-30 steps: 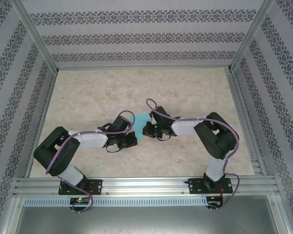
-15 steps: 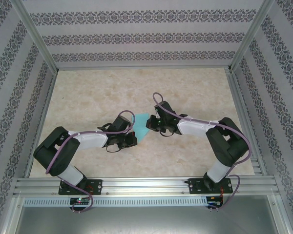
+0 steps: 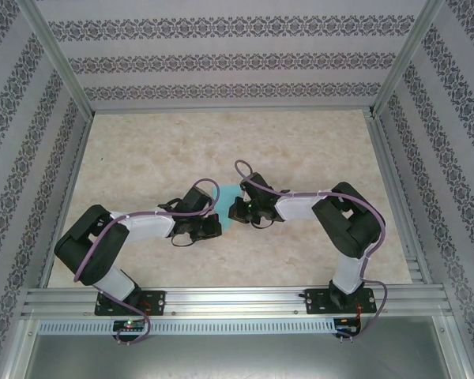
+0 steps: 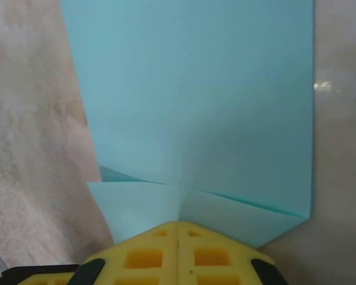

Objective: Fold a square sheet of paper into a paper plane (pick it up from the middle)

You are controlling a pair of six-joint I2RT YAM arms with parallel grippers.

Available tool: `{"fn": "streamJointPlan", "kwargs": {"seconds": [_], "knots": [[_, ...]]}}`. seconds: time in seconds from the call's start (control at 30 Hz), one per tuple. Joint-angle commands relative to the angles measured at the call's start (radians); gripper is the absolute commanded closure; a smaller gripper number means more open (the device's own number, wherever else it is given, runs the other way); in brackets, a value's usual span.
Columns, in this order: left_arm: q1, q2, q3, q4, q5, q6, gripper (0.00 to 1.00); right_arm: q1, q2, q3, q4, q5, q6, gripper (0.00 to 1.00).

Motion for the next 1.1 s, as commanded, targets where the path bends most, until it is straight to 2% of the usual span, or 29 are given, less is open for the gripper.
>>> {"fn": "streamJointPlan", "kwargs": {"seconds": [0.0,0.23,0.47,0.6,0.73,1.07], "knots": [[-0.017,0.002,0.008,-0.100,0.007,0.059,1.00,0.005,0.032,0.007,-0.039,0.010,-0.004,1.00],[-0.017,-0.049,0.058,-0.028,0.006,0.075,0.92,0.004,0.049,-0.006,-0.051,0.015,-0.008,1.00],[-0.018,0.064,0.093,0.035,0.038,0.057,0.91,0.004,0.062,-0.006,-0.044,0.008,-0.001,1.00],[-0.018,0.099,0.091,0.027,0.010,0.063,0.91,0.003,0.063,-0.009,-0.044,0.008,-0.003,1.00],[-0.017,0.097,0.047,0.021,-0.005,0.066,0.91,0.003,0.069,-0.009,-0.063,0.019,-0.006,1.00],[-0.019,0.020,-0.114,0.006,0.039,0.057,0.92,-0.003,0.085,-0.003,-0.128,0.073,-0.021,1.00]]}}
